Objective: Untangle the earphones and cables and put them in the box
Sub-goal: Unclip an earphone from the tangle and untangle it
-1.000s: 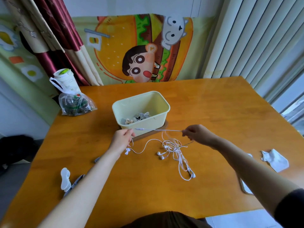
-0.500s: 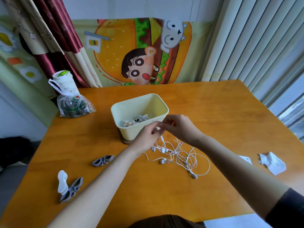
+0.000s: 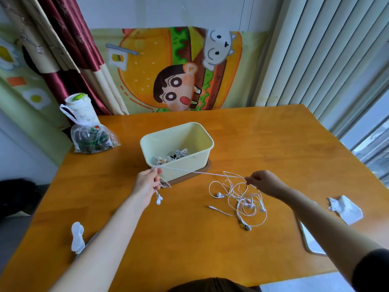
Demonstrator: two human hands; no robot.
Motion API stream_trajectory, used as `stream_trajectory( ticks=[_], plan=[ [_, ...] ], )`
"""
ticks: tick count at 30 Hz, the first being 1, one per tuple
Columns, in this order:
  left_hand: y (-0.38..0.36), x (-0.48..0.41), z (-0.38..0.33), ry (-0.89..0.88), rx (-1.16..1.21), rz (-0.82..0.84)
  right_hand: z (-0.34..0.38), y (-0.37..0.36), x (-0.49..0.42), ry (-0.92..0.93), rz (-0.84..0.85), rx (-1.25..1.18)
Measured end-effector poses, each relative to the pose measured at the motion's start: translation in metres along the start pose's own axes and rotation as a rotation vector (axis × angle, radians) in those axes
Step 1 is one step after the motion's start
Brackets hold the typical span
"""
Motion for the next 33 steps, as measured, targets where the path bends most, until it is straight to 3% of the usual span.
stream_trajectory(
  ticks=[3, 6, 8, 10, 13, 17, 29, 33],
  plan=[
    [-0.007, 0.0, 0.0, -0.032, -0.107, 0.037, 0.018, 0.024, 0.001, 0.018, -0.261, -0.134],
    [-0.021, 0.006, -0.009, -0.102, -0.22, 0.15, 0.055, 0.054, 0.021, 0.188, -0.556, -0.252],
    [-0.033, 0.013, -0.017, -0.165, -0.251, 0.259, 0.079, 0.067, 0.039, 0.299, -0.638, -0.257],
    [-0.046, 0.024, -0.028, -0.232, -0.248, 0.365, 0.096, 0.068, 0.053, 0.372, -0.586, -0.148],
    [-0.066, 0.037, -0.039, -0.337, -0.242, 0.484, 0.107, 0.045, 0.062, 0.456, -0.364, 0.015],
    [-0.079, 0.042, -0.036, -0.451, -0.296, 0.587, 0.105, 0.013, 0.063, 0.498, -0.198, 0.031],
    [-0.037, 0.003, -0.012, -0.232, -0.343, 0.143, 0.047, 0.017, 0.031, 0.222, -0.031, -0.082],
    [-0.028, 0.003, -0.007, -0.234, -0.424, 0.184, 0.029, 0.018, 0.015, 0.122, -0.069, -0.051]
  ],
)
Point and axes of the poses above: each hand's wrist, its own x-axis away from the middle knuckle, its own y-axis out of the back of the hand, z = x × y, the point moved 1 cm from there along -x, towards the middle knuckle, and after that the axes turned 15 degrees about -y, right-handed, at the moved point
